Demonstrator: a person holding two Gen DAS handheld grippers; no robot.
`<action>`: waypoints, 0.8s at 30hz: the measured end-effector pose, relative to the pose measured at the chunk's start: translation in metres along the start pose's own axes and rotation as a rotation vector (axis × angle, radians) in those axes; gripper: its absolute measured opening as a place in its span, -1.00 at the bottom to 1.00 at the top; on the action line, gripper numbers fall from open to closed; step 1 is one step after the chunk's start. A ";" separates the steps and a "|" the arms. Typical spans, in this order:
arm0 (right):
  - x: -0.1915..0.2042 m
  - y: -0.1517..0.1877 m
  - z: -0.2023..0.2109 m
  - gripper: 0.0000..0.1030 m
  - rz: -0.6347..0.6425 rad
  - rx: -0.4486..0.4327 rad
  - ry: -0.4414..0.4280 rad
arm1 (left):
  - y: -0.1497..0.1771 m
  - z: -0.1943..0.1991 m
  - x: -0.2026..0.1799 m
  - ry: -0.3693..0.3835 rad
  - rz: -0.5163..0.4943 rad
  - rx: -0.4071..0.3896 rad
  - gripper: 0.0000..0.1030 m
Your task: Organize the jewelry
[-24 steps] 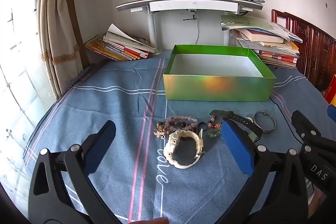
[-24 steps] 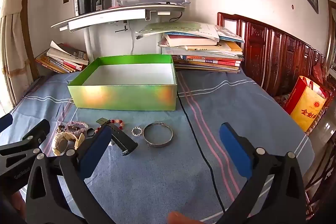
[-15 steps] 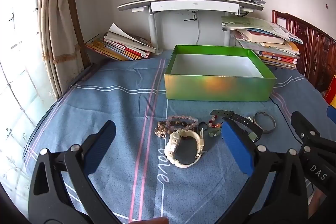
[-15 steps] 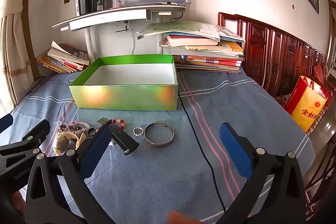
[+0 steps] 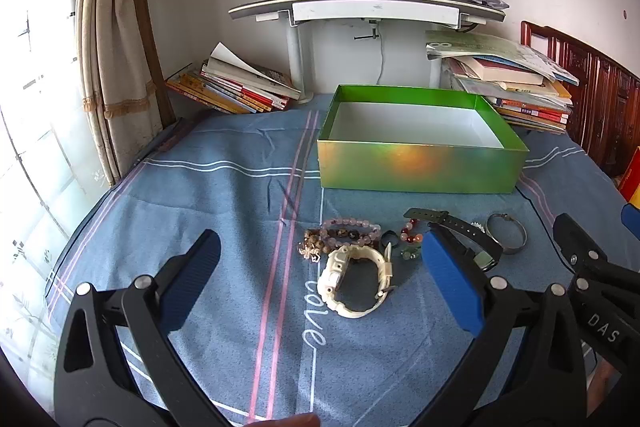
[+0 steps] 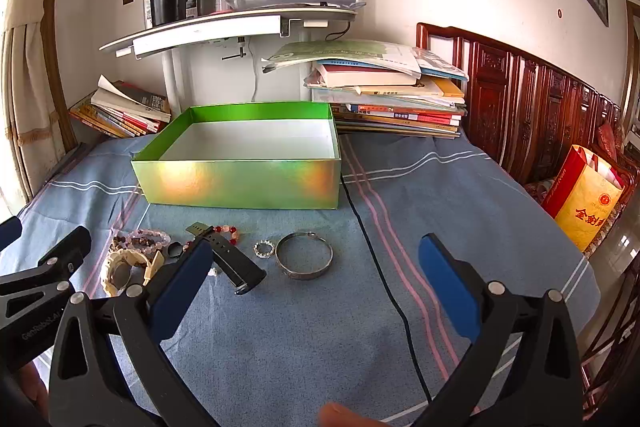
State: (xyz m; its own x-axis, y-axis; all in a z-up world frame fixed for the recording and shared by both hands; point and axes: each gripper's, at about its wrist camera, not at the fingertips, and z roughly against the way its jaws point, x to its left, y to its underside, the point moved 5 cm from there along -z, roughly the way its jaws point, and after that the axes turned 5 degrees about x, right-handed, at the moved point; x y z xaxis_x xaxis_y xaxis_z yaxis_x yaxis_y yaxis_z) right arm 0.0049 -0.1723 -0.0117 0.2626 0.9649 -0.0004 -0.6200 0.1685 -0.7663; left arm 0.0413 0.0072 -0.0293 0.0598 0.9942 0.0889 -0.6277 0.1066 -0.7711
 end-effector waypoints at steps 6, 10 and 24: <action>0.003 0.001 -0.001 0.95 0.005 0.002 0.000 | 0.002 0.000 0.003 0.001 0.004 0.000 0.93; 0.004 0.002 -0.002 0.95 0.006 0.002 0.000 | 0.002 -0.001 0.004 0.001 0.005 0.000 0.93; 0.004 0.002 -0.002 0.95 0.006 0.004 0.001 | 0.002 -0.001 0.005 0.002 0.005 0.003 0.93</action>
State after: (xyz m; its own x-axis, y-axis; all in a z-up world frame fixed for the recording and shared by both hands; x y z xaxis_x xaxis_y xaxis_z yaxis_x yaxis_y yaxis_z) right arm 0.0067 -0.1685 -0.0147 0.2596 0.9657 -0.0053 -0.6243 0.1636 -0.7639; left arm 0.0414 0.0125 -0.0306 0.0580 0.9948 0.0842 -0.6302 0.1019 -0.7697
